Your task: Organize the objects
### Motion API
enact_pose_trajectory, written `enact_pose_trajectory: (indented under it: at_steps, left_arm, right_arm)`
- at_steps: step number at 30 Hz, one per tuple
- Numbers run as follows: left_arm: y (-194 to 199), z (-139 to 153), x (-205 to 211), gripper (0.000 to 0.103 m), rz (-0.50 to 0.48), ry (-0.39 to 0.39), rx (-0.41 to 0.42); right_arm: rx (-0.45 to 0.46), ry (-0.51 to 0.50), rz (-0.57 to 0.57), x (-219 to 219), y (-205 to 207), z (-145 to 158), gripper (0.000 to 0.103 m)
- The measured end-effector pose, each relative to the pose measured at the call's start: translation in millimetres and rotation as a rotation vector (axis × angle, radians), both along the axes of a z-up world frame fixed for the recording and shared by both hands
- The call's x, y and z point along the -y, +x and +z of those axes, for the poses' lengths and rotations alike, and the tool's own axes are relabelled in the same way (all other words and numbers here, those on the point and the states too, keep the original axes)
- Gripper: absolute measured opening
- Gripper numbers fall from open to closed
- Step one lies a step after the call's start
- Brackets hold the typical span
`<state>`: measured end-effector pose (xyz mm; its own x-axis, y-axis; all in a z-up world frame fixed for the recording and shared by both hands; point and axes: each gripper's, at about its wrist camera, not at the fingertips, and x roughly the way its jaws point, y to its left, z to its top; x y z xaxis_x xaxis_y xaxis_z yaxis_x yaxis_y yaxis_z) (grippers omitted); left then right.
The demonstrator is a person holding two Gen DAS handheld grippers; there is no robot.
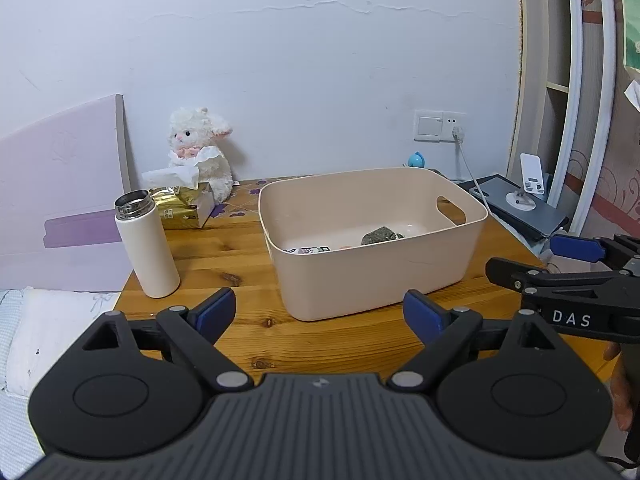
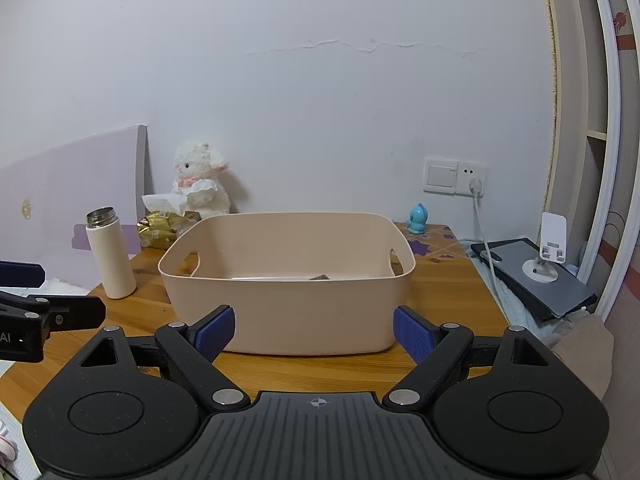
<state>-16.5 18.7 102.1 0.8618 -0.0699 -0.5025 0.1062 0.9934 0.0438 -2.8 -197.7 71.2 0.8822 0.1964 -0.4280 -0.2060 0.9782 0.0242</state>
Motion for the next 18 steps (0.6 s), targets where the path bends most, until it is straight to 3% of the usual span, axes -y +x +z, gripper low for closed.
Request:
enact_pose_trajectory:
  at_steps: [18]
  left_arm:
    - [1.4, 3.0, -3.6, 0.091, -0.004, -0.002, 0.002]
  right_arm:
    - [-0.023, -0.011, -0.002, -2.3, 8.2, -9.6, 0.088]
